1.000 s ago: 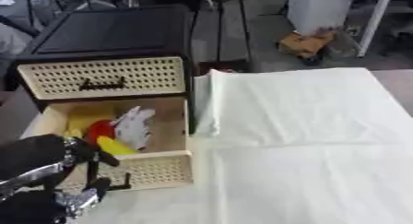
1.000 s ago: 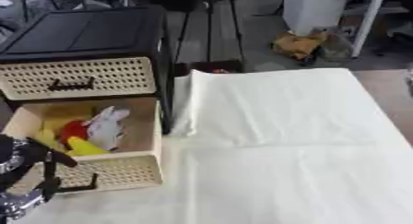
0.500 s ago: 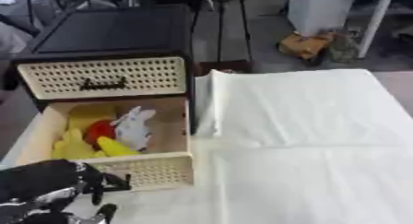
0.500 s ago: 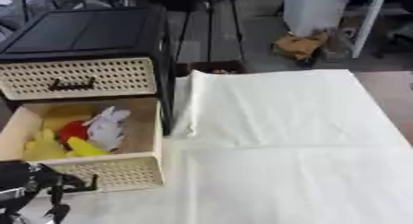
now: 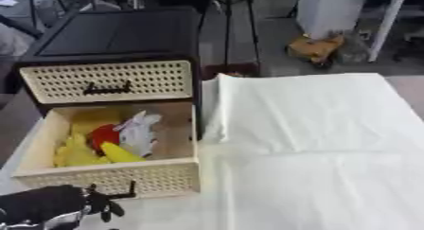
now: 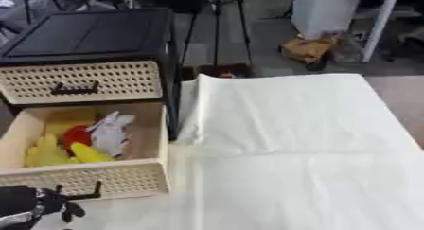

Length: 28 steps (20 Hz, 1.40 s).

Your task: Pick up objects from table and place into drawer.

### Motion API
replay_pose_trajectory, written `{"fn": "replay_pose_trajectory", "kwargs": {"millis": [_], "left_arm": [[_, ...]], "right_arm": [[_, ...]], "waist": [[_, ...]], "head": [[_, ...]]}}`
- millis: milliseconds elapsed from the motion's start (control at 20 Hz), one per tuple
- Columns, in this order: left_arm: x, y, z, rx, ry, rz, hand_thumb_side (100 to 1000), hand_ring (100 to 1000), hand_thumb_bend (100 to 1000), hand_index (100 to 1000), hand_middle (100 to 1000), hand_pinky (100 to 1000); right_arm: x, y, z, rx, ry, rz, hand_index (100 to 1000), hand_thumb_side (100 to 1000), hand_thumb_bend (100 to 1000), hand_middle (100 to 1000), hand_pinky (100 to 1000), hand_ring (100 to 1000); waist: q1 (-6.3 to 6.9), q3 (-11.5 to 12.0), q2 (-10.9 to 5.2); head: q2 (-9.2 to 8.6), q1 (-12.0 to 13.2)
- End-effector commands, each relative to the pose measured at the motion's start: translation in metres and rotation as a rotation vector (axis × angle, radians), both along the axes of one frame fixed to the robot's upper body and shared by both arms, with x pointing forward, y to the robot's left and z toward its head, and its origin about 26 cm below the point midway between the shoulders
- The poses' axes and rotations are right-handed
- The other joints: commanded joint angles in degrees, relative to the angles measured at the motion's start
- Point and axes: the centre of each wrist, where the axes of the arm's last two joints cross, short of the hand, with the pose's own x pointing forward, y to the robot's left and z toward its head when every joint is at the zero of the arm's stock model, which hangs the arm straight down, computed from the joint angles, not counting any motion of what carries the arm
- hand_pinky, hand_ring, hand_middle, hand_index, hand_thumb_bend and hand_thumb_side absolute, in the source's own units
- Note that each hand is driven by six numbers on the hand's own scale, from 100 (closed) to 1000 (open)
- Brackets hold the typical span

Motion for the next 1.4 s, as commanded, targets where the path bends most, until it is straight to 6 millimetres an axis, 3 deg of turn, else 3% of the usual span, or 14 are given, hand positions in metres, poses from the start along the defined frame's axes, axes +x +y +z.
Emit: {"fn": "replay_pose_trajectory", "kwargs": {"millis": [50,700,1400], "left_arm": [[-0.002,0.004,0.005,0.023,-0.016,0.042,1000,381,100,965,804,154],[-0.001,0.005,0.002,0.016,0.026,0.156,1000,383,100,1000,811,153],[0.015,0.007,-0.001,-0.022,-0.037,0.201,1000,378,100,1000,852,165]], "right_arm": [[-0.006,-0.002,0.007,0.003,-0.034,0.002,651,897,100,448,421,506],[-0.006,-0.003,0.005,0.020,-0.036,-0.003,645,892,100,451,421,505],[-0.005,0.002,0.006,0.030,-0.037,0.002,640,886,100,451,420,504]], "waist": [[-0.12,-0.07,-0.84],[-0.25,-0.47,-0.56],[-0.24,-0.62,-0.51]], "head": [[-0.80,0.09],[-1.26,0.46],[-1.58,0.73]]}}
